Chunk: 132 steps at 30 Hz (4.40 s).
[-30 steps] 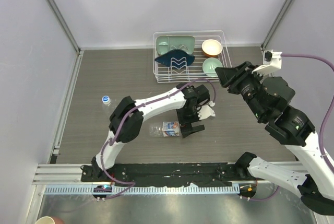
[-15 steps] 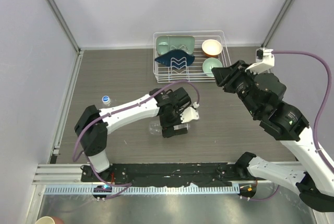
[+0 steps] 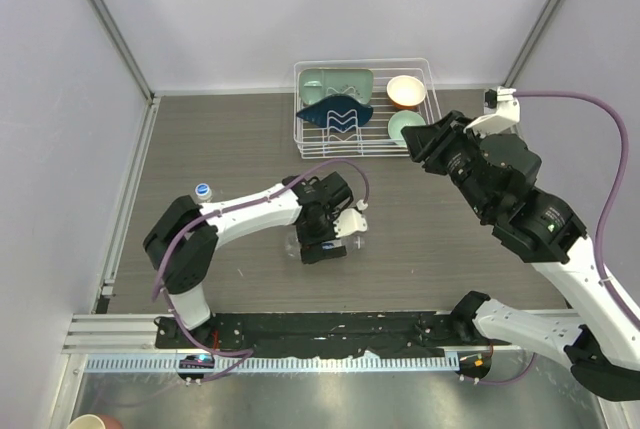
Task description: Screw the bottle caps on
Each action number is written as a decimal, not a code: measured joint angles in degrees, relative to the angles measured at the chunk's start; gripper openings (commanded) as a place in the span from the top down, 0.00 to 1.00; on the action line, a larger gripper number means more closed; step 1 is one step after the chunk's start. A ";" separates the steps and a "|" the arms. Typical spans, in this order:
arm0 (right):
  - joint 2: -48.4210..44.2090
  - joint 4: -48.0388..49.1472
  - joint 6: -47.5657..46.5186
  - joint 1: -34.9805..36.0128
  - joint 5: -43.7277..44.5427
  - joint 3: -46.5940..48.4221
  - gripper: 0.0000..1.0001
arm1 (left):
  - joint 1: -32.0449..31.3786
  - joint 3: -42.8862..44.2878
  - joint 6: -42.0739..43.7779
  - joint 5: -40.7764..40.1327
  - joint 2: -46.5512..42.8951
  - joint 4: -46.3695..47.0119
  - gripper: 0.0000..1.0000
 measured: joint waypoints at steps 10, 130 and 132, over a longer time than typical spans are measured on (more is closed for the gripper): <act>1.36 -0.59 -0.02 0.00 0.02 2.08 0.81 | 0.90 -4.17 1.66 -0.22 4.98 6.84 0.10; 18.64 13.62 -24.48 23.19 -8.59 9.11 0.99 | 6.40 -29.00 -42.27 14.80 -52.19 53.22 1.00; 19.89 13.38 -24.06 24.46 -3.61 9.57 0.99 | 6.45 -28.57 -41.51 12.72 -51.54 51.76 1.00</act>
